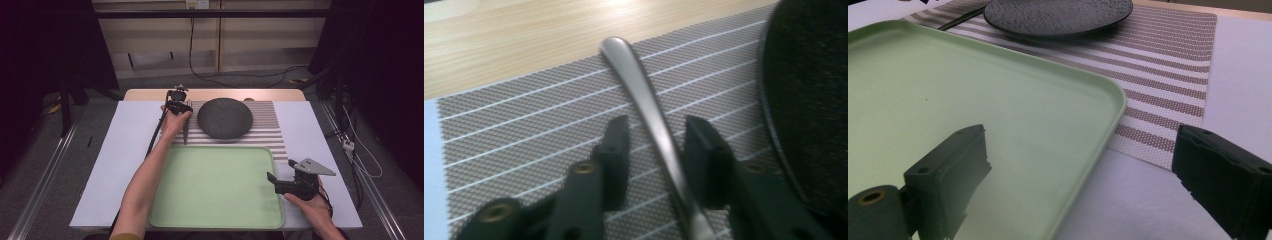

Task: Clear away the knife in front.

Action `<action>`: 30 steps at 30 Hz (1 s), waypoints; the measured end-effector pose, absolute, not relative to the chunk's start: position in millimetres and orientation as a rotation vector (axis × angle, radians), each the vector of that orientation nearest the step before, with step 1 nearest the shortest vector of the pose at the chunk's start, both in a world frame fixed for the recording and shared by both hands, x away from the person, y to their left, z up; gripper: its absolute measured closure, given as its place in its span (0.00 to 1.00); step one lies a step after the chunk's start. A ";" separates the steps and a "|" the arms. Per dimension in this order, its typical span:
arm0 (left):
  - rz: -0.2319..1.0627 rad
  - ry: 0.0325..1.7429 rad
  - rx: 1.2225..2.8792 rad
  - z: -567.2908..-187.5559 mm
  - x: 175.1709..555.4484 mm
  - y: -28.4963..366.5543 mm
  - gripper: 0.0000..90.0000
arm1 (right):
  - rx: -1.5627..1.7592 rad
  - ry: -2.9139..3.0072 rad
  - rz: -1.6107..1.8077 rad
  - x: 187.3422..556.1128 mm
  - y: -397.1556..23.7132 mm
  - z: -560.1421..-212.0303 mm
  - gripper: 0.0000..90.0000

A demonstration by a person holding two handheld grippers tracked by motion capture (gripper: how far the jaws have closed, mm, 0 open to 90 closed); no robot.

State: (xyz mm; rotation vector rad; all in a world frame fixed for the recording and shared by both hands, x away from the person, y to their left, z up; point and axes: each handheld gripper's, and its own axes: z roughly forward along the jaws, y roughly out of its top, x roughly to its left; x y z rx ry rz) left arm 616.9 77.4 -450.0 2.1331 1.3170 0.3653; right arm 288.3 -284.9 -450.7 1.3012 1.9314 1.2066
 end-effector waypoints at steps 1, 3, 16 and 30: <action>0.364 1.320 2.132 -449.9 616.6 76.6 0.78 | 1.302 1.931 1.207 288.3 -284.8 -450.7 0.09; 0.358 1.321 2.136 -449.3 616.9 76.6 0.81 | 1.303 1.932 1.206 288.5 -284.6 -450.9 0.09; 0.298 1.299 2.239 -443.1 617.4 84.5 0.88 | 1.305 1.936 1.201 289.6 -284.2 -451.4 0.09; 0.290 1.326 2.254 -441.5 616.9 82.7 0.88 | 1.302 1.933 1.200 288.9 -284.2 -450.9 0.09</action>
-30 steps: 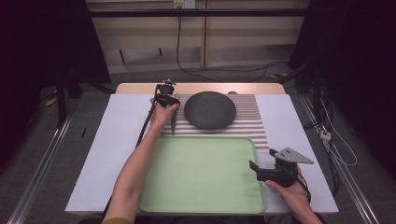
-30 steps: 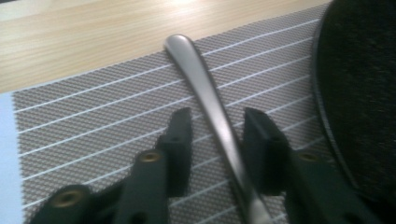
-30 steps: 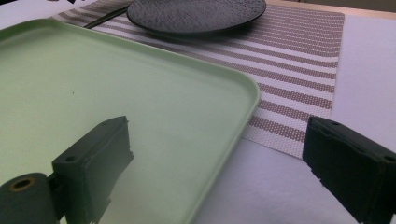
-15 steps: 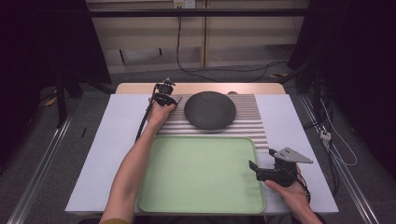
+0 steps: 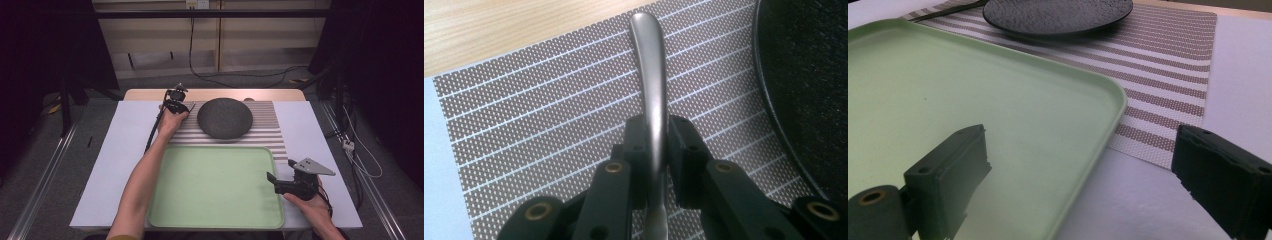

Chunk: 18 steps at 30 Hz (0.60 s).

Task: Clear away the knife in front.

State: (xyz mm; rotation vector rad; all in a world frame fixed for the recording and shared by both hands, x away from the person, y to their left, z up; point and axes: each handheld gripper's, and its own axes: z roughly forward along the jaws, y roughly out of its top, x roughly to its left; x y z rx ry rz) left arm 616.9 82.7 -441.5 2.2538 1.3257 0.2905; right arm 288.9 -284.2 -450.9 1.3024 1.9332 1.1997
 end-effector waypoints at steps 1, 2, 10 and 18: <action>0.301 1.331 2.251 -441.6 616.4 81.9 0.89 | 1.304 1.933 1.201 288.7 -284.2 -450.7 0.09; 0.307 1.335 2.244 -441.9 615.7 81.5 0.89 | 1.304 1.933 1.202 288.7 -284.2 -450.6 0.09; 0.312 1.312 2.263 -441.3 615.3 81.0 0.89 | 1.300 1.938 1.194 289.3 -283.1 -451.2 0.09; 0.316 1.302 2.277 -439.7 615.3 83.1 0.89 | 1.301 1.937 1.193 289.3 -283.3 -451.3 0.09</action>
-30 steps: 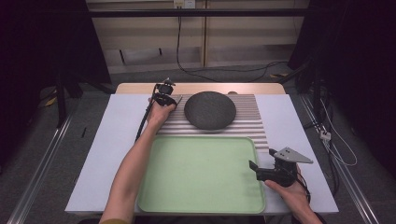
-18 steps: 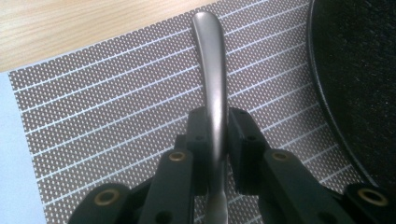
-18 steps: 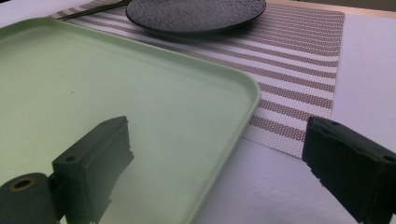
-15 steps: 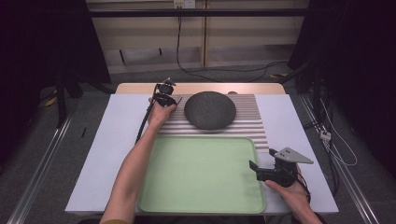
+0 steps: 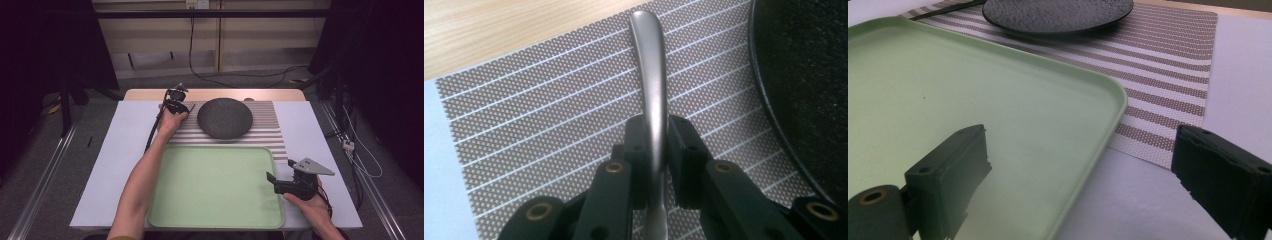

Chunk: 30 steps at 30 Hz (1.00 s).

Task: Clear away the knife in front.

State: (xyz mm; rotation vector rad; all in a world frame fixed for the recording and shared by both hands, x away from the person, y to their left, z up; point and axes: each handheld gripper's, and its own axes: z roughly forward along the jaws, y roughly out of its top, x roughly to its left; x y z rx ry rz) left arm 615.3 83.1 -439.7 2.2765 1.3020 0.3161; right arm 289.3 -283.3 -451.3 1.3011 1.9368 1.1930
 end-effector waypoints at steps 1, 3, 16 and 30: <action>0.314 1.308 2.273 -439.7 615.0 83.2 0.89 | 1.301 1.938 1.194 289.3 -283.3 -451.3 0.09; 0.306 1.304 2.272 -438.3 614.9 83.9 0.89 | 1.302 1.939 1.193 289.4 -283.2 -451.4 0.09; 0.310 1.282 2.263 -424.1 615.1 90.3 0.89 | 1.304 1.941 1.192 289.8 -282.7 -451.6 0.09; 0.326 1.191 2.304 -405.4 600.0 87.2 0.89 | 1.304 1.938 1.188 289.7 -282.5 -451.4 0.09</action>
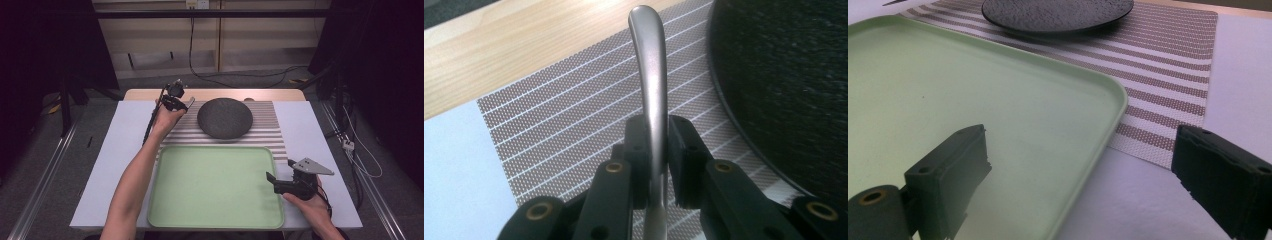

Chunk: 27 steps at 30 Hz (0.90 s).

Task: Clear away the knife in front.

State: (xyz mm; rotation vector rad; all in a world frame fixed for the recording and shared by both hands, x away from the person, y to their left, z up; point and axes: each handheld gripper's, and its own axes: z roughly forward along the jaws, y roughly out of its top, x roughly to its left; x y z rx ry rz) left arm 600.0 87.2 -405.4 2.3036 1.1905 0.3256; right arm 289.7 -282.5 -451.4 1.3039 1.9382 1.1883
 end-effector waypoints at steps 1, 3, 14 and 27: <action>0.326 1.184 2.300 -403.5 598.2 86.3 0.89 | 1.304 1.937 1.189 289.7 -282.6 -451.4 0.09; 0.325 1.171 2.295 -399.8 594.6 84.6 0.89 | 1.304 1.937 1.188 289.6 -282.7 -451.4 0.09; 0.301 1.138 2.262 -387.3 574.7 91.0 0.89 | 1.301 1.936 1.186 289.6 -283.0 -450.9 0.09; 0.322 1.097 2.254 -376.8 554.7 100.2 0.89 | 1.302 1.929 1.184 290.1 -283.1 -451.0 0.09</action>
